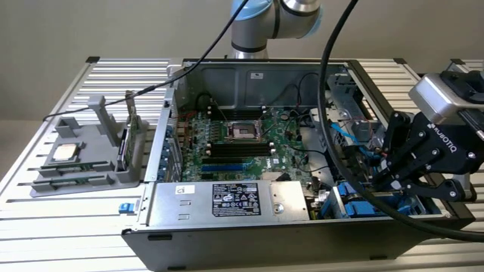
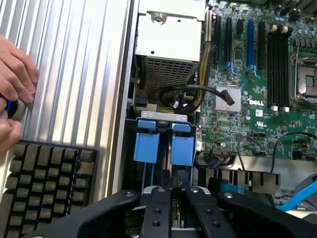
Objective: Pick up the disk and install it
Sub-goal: 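Insert the disk into the insertion slot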
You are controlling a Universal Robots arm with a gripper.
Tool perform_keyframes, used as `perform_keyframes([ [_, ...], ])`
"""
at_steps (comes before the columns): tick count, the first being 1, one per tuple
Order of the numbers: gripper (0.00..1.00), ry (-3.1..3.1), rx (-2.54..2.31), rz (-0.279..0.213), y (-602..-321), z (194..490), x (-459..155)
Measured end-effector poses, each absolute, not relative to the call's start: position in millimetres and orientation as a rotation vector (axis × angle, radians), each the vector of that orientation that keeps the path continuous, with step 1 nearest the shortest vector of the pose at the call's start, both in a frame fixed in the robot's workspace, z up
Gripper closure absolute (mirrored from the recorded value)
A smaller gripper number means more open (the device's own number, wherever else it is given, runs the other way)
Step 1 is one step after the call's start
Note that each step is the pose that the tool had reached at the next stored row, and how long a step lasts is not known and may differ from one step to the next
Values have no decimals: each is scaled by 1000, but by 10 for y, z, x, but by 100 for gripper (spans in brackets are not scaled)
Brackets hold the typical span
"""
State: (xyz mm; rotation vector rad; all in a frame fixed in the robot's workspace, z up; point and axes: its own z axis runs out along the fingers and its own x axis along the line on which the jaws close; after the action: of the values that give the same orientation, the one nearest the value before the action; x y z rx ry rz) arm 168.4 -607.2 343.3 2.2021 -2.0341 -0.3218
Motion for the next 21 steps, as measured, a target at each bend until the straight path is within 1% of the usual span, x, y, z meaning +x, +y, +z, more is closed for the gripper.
perform_keyframes([
  [7, 83, -2029, 2183, -334, -6024, 3433, 1717],
  [21, 83, -2043, 2144, -340, -5941, 3375, 1891],
])
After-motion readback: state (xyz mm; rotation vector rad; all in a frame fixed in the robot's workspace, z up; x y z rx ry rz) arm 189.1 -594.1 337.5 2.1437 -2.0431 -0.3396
